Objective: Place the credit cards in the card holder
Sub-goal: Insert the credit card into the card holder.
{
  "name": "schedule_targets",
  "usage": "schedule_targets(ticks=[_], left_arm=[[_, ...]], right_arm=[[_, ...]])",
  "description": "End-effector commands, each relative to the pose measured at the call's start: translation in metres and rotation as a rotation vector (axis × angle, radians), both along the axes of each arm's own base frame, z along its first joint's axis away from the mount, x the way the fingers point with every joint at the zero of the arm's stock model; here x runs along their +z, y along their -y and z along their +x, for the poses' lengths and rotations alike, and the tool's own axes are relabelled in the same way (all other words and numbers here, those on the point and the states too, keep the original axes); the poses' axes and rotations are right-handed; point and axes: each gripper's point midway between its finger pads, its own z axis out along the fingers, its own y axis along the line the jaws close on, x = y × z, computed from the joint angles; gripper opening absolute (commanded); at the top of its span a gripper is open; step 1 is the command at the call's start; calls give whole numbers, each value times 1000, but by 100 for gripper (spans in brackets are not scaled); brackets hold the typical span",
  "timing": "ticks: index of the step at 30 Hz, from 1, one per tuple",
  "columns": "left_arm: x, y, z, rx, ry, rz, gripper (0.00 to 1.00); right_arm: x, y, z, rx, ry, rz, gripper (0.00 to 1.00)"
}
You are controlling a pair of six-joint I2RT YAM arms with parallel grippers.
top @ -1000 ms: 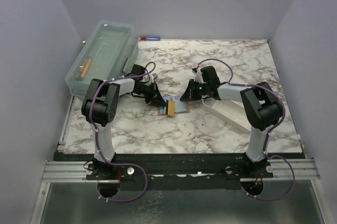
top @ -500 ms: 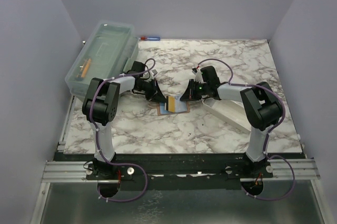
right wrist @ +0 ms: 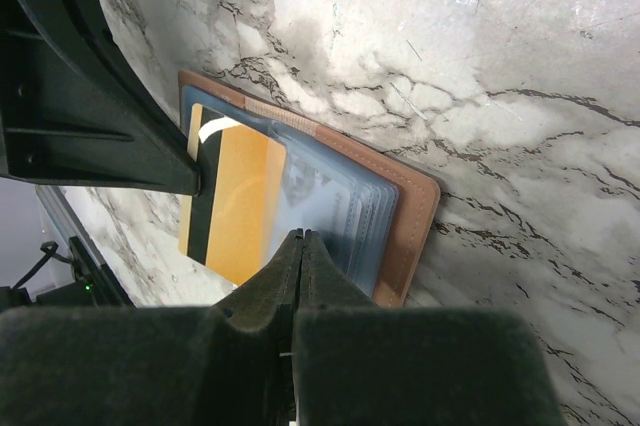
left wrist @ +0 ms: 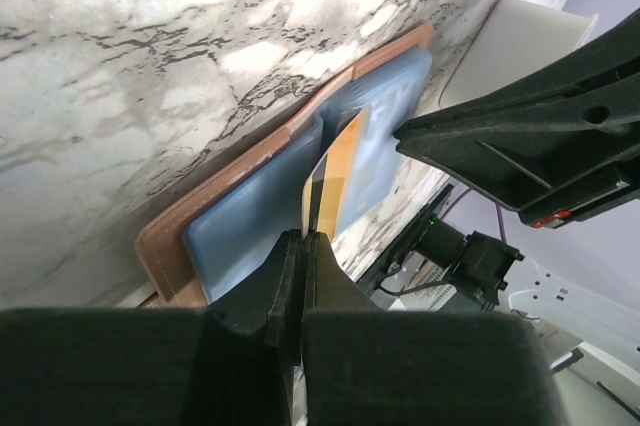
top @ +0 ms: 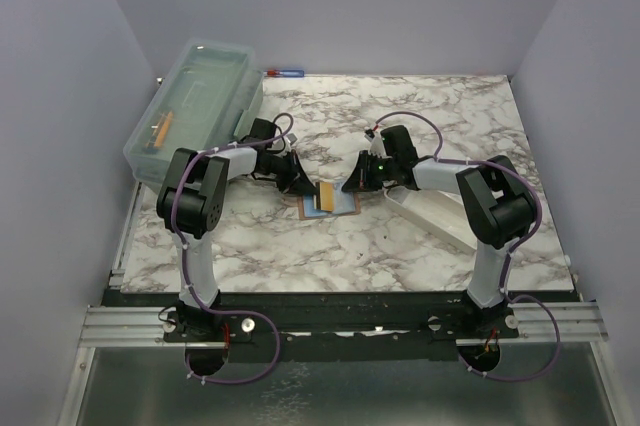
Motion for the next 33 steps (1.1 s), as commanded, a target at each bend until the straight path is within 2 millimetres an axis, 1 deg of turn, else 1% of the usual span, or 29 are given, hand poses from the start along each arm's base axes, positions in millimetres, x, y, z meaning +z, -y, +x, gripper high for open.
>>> schedule_targets(ticks=[1, 5, 9, 10, 11, 16, 20, 23, 25, 29, 31, 33], left_arm=[[-9, 0, 5, 50, 25, 49, 0], [-10, 0, 5, 61, 33, 53, 0], [-10, 5, 1, 78, 48, 51, 0], [-10, 7, 1, 82, 52, 51, 0], [-11, 7, 0, 87, 56, 53, 0], [-11, 7, 1, 96, 69, 64, 0], [-13, 8, -2, 87, 60, 60, 0], [-15, 8, -4, 83, 58, 63, 0], [-13, 9, -4, 82, 65, 66, 0], [-11, 12, -4, 83, 78, 74, 0], [-11, 13, -3, 89, 85, 88, 0], [-11, 16, -3, 93, 92, 101, 0]], right_arm=[[-29, 17, -5, -37, -40, -109, 0], [-27, 16, -5, -40, -39, -107, 0], [-24, 15, -6, -53, -61, -96, 1], [-21, 15, -4, -61, -61, -93, 2], [-19, 17, -7, -70, -80, -105, 5], [2, 24, -7, -76, -64, -142, 25], [5, 26, -15, -49, -58, -147, 31], [-2, 27, -19, -42, -72, -150, 33], [-6, 24, -23, -25, -83, -132, 32], [-9, 18, -24, -13, -92, -88, 22], [-11, 17, -24, -18, -99, -88, 15], [-13, 17, -24, -19, -105, -87, 10]])
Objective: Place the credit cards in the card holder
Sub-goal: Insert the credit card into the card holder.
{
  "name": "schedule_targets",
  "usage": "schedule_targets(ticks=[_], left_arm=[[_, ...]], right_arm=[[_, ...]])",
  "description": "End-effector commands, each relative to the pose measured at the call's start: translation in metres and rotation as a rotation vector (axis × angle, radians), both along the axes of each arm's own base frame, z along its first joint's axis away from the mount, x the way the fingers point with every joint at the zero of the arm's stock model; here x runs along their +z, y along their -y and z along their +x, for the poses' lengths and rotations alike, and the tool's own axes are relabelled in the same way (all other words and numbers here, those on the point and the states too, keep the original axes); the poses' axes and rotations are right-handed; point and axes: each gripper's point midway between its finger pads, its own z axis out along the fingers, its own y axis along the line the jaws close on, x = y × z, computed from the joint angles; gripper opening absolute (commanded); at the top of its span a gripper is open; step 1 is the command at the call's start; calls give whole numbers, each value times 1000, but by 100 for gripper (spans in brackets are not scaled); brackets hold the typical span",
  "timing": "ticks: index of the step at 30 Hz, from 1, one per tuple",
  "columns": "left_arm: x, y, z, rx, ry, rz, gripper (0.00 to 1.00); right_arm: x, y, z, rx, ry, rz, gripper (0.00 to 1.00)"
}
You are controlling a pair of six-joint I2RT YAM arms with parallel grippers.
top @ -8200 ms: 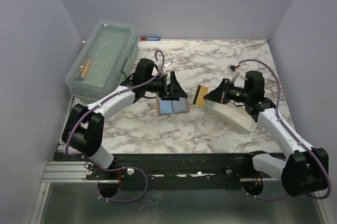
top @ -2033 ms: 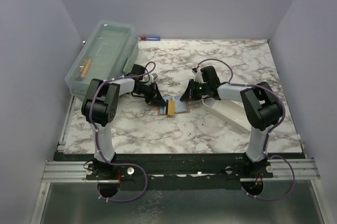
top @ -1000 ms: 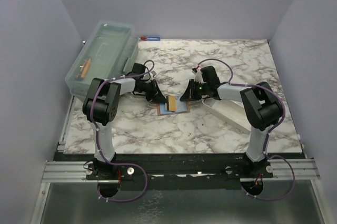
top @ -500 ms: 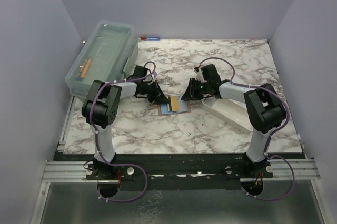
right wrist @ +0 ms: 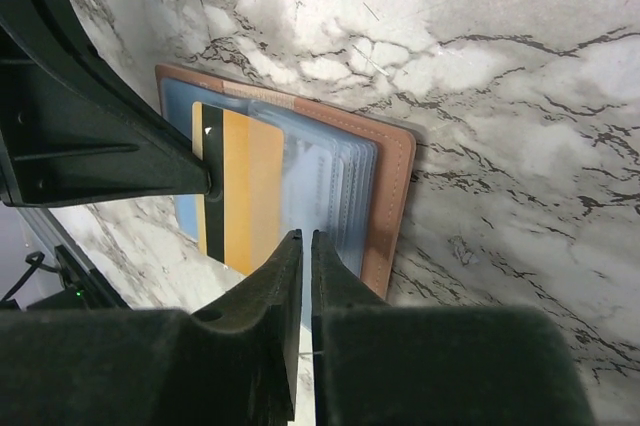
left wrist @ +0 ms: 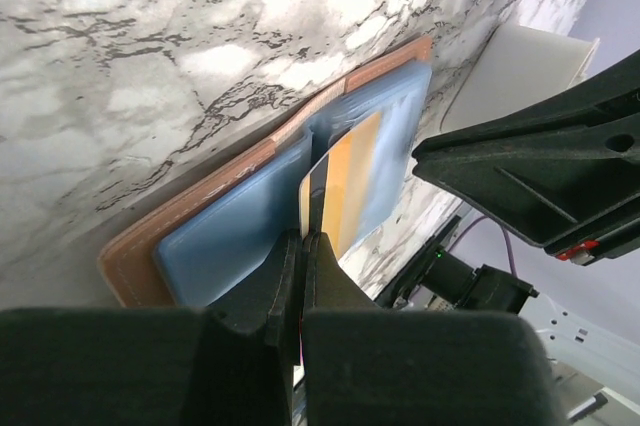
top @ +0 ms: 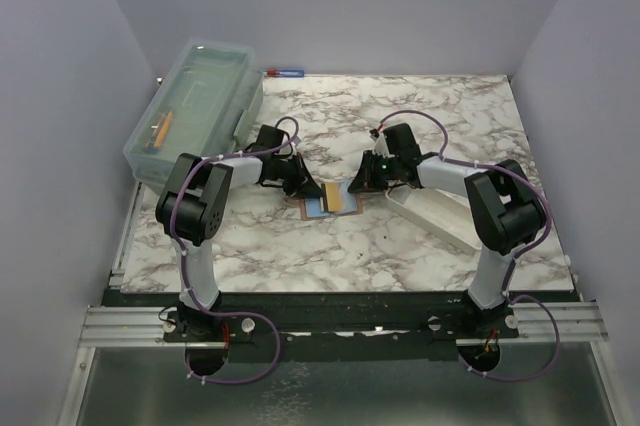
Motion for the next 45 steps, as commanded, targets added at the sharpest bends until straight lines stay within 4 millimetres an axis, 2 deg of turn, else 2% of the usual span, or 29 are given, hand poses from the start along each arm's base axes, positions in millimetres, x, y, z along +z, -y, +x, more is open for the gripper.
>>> schedule_targets(ticks=[1, 16, 18, 20, 22, 29, 32, 39, 42, 45], left_arm=[[-4, 3, 0, 33, 39, 80, 0], [-10, 17, 5, 116, 69, 142, 0], [-11, 16, 5, 122, 72, 146, 0], [-12, 15, 4, 115, 74, 149, 0], [-13, 15, 3, 113, 74, 151, 0], [-15, 15, 2, 105, 76, 152, 0], [-15, 14, 2, 103, 77, 156, 0], [-15, 13, 2, 98, 77, 157, 0], [-15, 14, 1, 91, 76, 151, 0], [-13, 17, 1, 81, 71, 135, 0]], right_arm=[[-22, 5, -15, 5, -73, -19, 9], [-28, 10, -18, -19, -93, -46, 8], [-27, 17, -17, -28, -86, -87, 11], [-23, 22, -15, -31, -68, -126, 20], [-22, 28, -14, -32, -55, -161, 25], [-31, 35, -15, -52, -74, -203, 29], [-29, 39, -14, -67, -66, -220, 34], [-27, 44, -13, -76, -56, -247, 34], [-32, 40, -16, -51, -68, -227, 33], [-33, 29, -19, -14, -74, -167, 27]])
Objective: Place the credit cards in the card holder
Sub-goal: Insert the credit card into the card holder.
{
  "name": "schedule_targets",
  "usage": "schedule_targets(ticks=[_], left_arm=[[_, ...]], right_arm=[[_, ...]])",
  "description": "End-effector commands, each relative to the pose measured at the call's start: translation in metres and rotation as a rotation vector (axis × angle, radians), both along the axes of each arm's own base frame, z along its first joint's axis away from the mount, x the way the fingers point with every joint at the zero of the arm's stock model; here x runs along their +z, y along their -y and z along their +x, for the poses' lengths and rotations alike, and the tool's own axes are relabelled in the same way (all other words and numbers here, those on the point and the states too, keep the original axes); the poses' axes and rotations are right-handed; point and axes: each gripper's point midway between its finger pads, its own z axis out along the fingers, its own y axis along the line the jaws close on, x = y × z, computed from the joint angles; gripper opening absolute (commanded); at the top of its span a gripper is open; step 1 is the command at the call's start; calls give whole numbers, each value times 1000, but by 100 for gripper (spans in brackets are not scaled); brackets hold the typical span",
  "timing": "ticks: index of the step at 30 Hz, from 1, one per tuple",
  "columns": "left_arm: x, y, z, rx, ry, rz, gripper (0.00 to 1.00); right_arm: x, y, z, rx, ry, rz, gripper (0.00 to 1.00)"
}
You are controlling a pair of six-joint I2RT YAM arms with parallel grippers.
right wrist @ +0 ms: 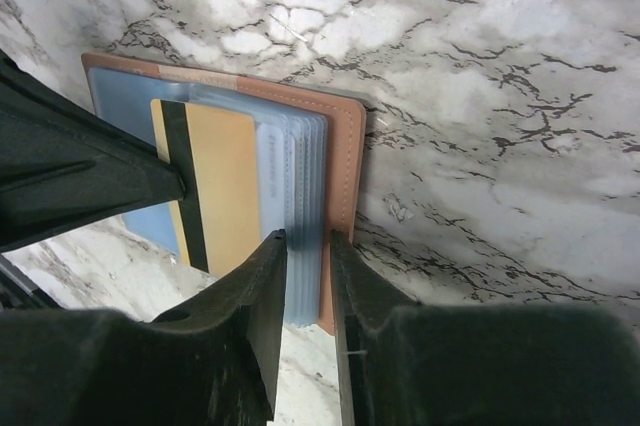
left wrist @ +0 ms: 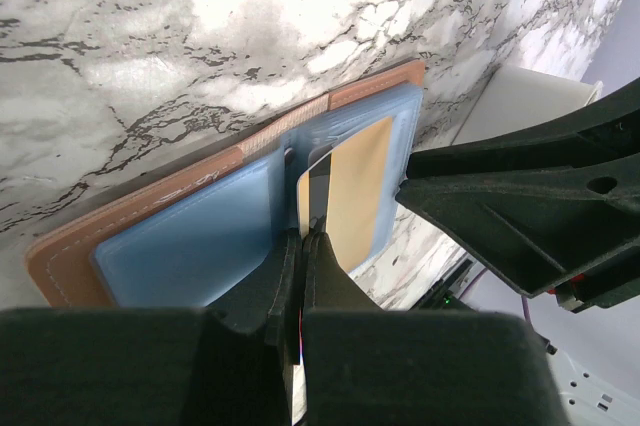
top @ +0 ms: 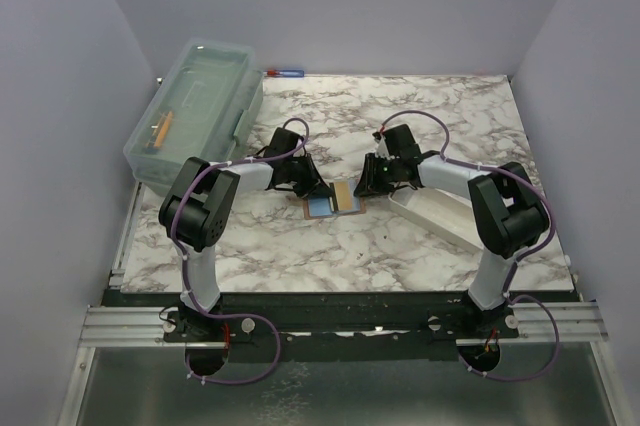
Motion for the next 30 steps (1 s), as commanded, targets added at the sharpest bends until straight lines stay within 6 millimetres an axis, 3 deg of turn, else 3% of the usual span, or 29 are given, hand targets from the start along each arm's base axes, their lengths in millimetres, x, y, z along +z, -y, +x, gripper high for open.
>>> schedule_targets(ticks=[1, 5, 10, 17, 26, 30], left_arm=[[-9, -6, -2, 6, 2, 47, 0], [-5, -1, -1, 2, 7, 35, 0], [-1, 10, 1, -9, 26, 38, 5], [1, 21, -3, -16, 47, 55, 24], [9, 28, 0, -34, 107, 88, 33], [17, 40, -4, -62, 122, 87, 38]], right_arm=[[-23, 3, -18, 38, -72, -2, 24], [-20, -8, -20, 63, -76, 70, 15], [-20, -8, -21, 62, -76, 74, 11], [-19, -8, -21, 59, -72, 73, 7], [-17, -10, -20, 69, -65, 86, 5], [-14, -12, -20, 75, -62, 99, 4]])
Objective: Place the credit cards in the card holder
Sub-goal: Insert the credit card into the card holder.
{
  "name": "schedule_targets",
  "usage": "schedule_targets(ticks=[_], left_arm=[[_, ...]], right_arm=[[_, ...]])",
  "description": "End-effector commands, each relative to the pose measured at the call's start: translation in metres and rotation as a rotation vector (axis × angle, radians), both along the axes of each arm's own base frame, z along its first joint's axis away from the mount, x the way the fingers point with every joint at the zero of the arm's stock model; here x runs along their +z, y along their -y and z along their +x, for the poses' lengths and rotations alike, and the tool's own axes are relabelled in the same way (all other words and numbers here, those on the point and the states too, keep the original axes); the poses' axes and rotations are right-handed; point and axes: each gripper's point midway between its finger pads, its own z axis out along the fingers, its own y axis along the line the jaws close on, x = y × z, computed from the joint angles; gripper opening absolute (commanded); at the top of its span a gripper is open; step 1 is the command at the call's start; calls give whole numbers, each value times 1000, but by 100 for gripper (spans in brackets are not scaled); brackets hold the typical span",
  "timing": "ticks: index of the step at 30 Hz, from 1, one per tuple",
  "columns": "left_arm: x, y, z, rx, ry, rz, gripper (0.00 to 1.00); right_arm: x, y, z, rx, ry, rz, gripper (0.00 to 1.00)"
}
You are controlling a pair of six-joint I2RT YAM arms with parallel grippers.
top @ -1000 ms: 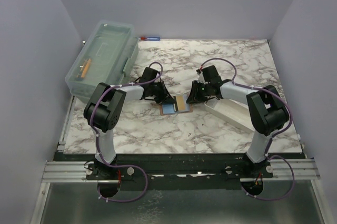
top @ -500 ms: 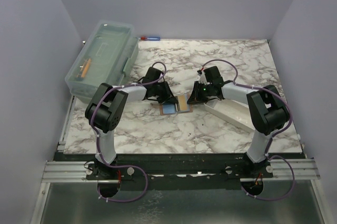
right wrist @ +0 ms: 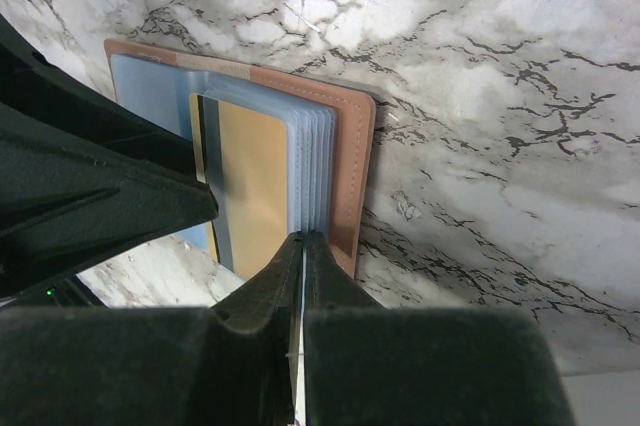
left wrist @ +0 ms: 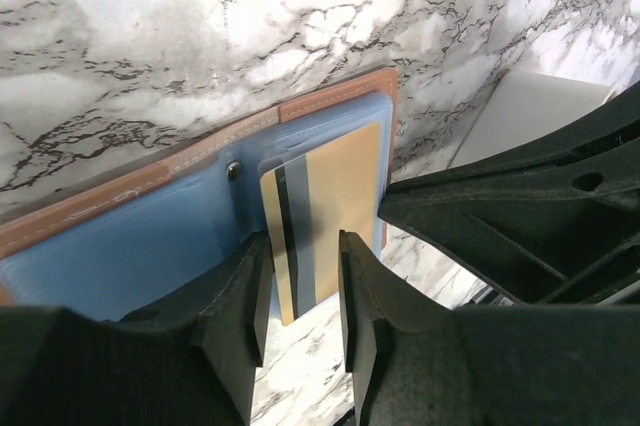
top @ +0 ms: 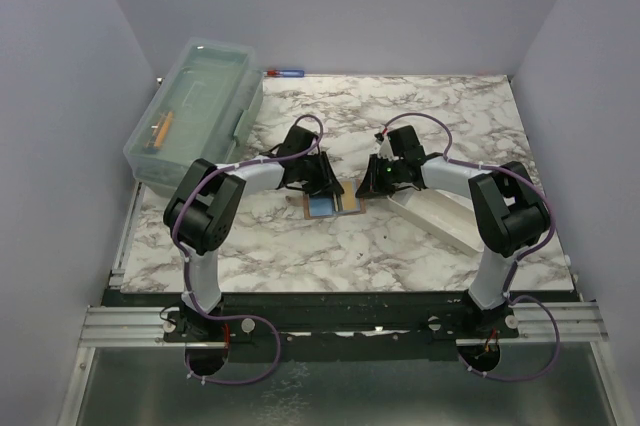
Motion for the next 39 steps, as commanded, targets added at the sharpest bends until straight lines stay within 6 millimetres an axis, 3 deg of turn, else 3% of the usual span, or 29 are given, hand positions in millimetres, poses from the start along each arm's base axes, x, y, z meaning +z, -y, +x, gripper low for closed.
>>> schedule_targets(ticks=[1, 6, 8, 9, 12, 24, 30, 33, 35, 39], left_arm=[[14, 21, -3, -37, 62, 19, 39], [9, 29, -7, -45, 28, 23, 44], [6, 25, -7, -42, 29, 52, 48], [5, 22, -6, -40, 31, 73, 54], [7, 13, -6, -46, 23, 106, 56], [42, 2, -16, -107, 41, 82, 62], [67, -5, -19, -118, 91, 69, 67], [84, -9, -20, -128, 136, 69, 69], [94, -12, -19, -139, 176, 76, 71], [107, -18, -15, -163, 256, 105, 76]], right_arm=[[-13, -8, -14, 40, -38, 23, 4], [-9, -8, -14, 36, -28, 27, 4], [-9, -6, -13, 31, -25, 14, 4], [-9, -4, -13, 26, -23, 2, 4], [-7, 2, -10, 6, -9, -32, 6], [27, 5, -2, -8, 53, -44, 17], [65, 8, 2, -19, 117, -43, 23], [84, 19, 3, -65, 151, -78, 30], [91, 33, 1, -123, 170, -124, 40], [86, 69, -8, -327, 146, -192, 54]])
